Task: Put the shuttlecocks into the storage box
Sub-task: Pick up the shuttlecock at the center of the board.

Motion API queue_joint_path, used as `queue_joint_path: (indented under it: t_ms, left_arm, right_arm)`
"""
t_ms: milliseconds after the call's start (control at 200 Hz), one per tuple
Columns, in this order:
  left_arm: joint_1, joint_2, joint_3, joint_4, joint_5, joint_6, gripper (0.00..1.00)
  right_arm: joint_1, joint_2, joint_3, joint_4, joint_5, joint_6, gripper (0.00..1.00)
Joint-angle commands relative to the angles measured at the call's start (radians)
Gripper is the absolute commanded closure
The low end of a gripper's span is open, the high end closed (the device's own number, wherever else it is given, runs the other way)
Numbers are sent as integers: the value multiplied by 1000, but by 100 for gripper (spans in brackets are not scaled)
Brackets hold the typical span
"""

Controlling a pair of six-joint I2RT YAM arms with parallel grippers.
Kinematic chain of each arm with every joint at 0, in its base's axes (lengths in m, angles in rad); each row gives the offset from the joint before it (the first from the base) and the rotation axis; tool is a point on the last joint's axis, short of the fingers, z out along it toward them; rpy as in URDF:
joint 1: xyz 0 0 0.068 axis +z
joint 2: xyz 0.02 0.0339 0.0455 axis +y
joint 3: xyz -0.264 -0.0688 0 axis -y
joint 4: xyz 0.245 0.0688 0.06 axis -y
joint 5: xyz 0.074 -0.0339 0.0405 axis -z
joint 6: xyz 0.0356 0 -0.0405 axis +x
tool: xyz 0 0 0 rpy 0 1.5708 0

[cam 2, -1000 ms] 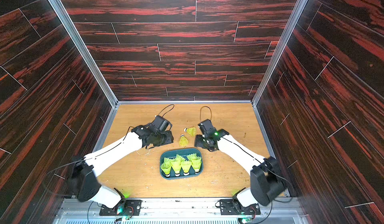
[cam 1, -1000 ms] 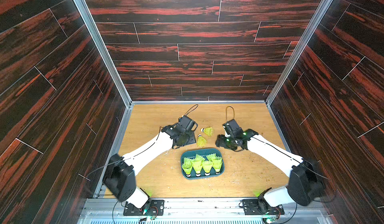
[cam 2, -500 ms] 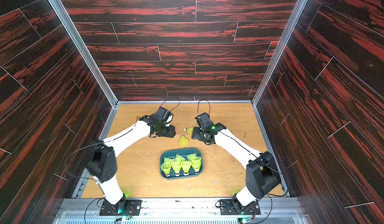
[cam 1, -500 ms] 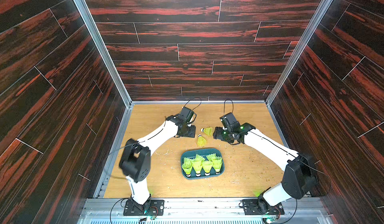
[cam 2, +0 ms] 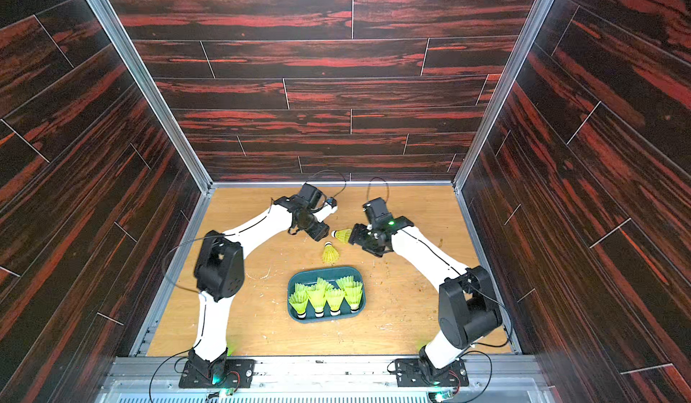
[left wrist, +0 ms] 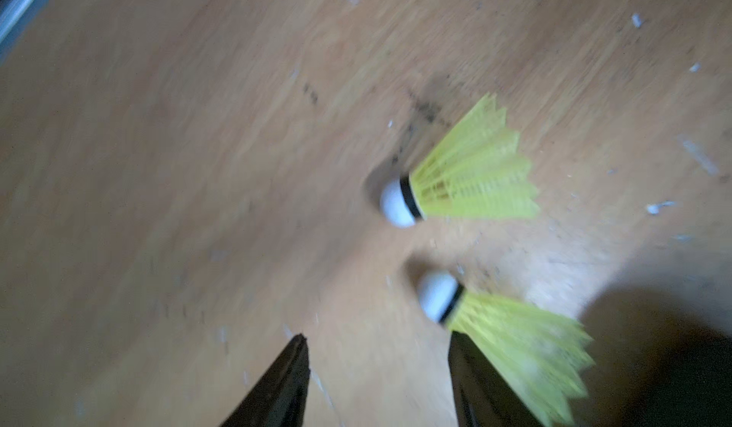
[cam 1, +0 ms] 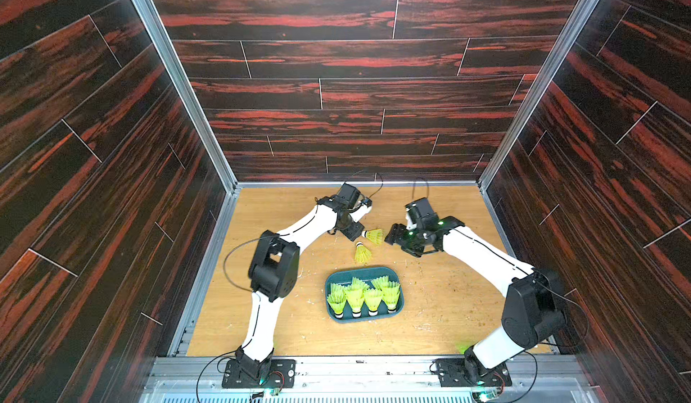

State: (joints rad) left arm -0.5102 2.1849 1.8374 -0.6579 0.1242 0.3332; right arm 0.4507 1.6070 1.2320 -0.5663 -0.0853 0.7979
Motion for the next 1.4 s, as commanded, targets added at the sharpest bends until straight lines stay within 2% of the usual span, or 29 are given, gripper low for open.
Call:
queue_joint_path:
  t_ms: [0, 180, 491, 571, 922, 1157, 1393]
  left_arm:
    - [1, 49, 54, -23, 33, 157, 40]
    - [-11, 134, 156, -58, 16, 252, 39]
    - [-42, 192, 220, -131, 61, 386, 40]
    - [-48, 205, 223, -121, 33, 384, 40]
    - [-69, 265, 273, -98, 36, 372, 44]
    - [-72, 301, 307, -97, 42, 353, 56]
    - [-74, 315, 326, -80, 38, 333, 53]
  right_arm:
    - [-42, -27, -33, 29, -127, 62, 16]
    - [-78, -47, -48, 66, -182, 128, 2]
    - [-110, -91, -61, 48, -187, 141, 2]
    - [-118, -107, -79, 54, -191, 141, 3]
    - [-119, -178, -200, 115, -218, 180, 3]
    - [-173, -176, -217, 156, -238, 183, 3]
    - [-211, -157, -224, 166, -259, 166, 3]
